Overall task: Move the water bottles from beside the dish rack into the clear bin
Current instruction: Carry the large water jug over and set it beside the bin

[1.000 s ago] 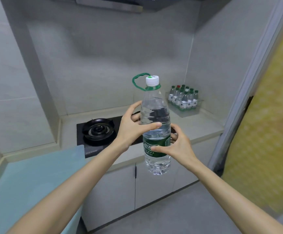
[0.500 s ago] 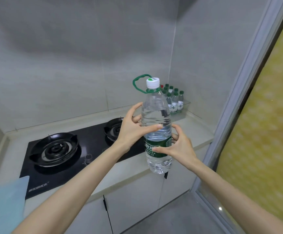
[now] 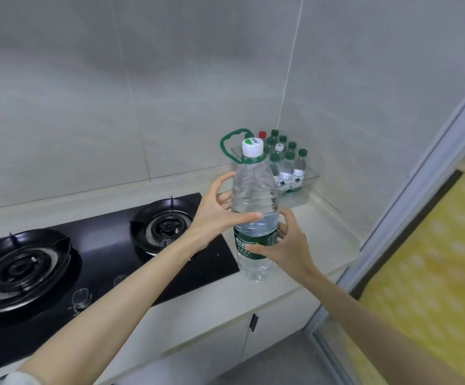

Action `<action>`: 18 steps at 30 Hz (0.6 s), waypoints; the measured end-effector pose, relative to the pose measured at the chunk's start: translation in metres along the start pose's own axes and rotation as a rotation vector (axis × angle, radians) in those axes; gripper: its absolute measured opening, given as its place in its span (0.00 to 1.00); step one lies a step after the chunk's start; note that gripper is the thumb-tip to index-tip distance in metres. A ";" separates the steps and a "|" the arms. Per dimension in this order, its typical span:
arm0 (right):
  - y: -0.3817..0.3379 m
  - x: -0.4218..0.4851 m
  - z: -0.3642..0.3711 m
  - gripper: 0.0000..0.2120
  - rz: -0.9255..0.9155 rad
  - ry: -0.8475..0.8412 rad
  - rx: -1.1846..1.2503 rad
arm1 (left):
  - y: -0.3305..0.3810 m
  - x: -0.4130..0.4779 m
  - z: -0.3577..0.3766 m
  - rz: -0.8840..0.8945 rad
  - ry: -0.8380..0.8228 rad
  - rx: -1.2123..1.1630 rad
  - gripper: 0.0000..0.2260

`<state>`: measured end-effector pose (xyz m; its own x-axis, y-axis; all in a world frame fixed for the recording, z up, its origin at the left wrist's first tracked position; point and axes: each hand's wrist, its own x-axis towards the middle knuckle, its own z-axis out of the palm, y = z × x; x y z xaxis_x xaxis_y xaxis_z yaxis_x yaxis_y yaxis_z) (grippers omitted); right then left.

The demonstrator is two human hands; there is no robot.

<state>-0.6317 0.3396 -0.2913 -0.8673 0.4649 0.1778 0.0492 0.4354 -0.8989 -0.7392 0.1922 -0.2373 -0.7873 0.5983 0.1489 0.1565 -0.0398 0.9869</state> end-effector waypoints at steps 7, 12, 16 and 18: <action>0.064 0.080 0.005 0.43 0.043 -0.085 0.064 | -0.039 0.069 0.015 -0.056 0.050 0.087 0.38; 0.106 0.137 0.014 0.45 0.027 -0.165 0.110 | -0.072 0.115 0.020 -0.093 0.143 0.104 0.38; 0.135 0.180 0.021 0.43 0.028 -0.261 0.126 | -0.090 0.145 0.023 -0.152 0.209 0.132 0.38; 0.143 0.193 0.024 0.42 0.030 -0.296 0.129 | -0.096 0.155 0.023 -0.179 0.218 0.160 0.38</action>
<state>-0.8036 0.4733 -0.3955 -0.9738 0.2235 0.0429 0.0305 0.3146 -0.9487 -0.8627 0.3078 -0.3105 -0.9174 0.3980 0.0008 0.0820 0.1869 0.9790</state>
